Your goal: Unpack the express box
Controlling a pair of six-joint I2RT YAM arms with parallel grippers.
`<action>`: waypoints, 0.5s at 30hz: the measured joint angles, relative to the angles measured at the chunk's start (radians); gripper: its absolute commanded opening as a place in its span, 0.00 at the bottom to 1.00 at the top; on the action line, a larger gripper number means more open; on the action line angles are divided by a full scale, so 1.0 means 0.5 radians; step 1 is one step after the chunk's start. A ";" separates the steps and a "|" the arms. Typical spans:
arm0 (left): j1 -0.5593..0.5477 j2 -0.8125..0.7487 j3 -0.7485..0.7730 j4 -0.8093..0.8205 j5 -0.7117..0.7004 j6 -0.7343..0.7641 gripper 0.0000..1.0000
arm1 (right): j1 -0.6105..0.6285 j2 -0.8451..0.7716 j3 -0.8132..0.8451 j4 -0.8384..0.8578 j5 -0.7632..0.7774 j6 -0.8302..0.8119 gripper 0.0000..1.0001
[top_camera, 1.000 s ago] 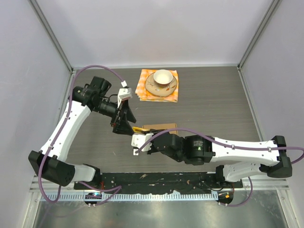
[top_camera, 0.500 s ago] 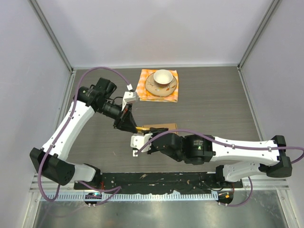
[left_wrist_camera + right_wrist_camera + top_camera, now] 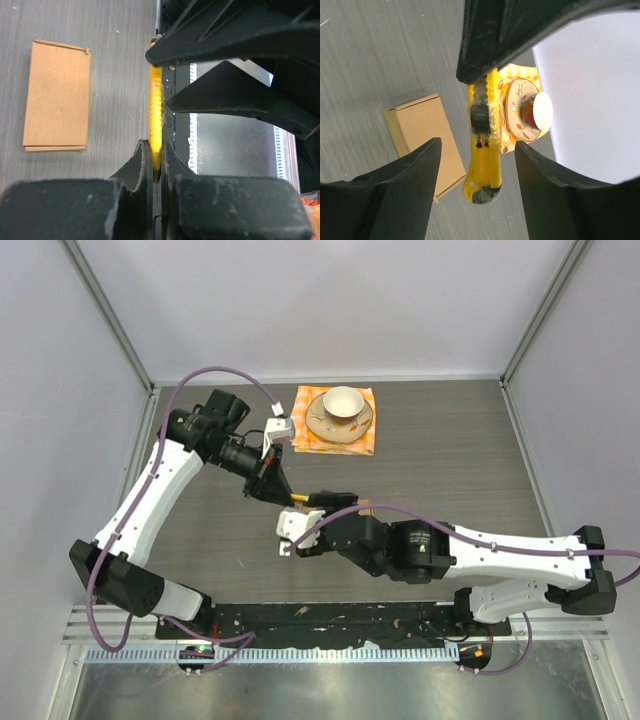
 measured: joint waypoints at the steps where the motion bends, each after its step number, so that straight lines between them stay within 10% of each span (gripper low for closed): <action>1: 0.018 0.022 0.049 -0.001 0.004 -0.041 0.00 | -0.023 -0.007 0.011 0.014 0.001 0.030 0.73; 8: 0.414 -0.003 0.207 0.246 0.048 -0.639 0.00 | -0.409 -0.249 0.094 0.038 -0.192 0.419 0.87; 15: 0.582 -0.366 -0.180 1.383 0.027 -1.620 0.00 | -1.057 -0.446 0.092 0.117 -0.987 0.991 0.93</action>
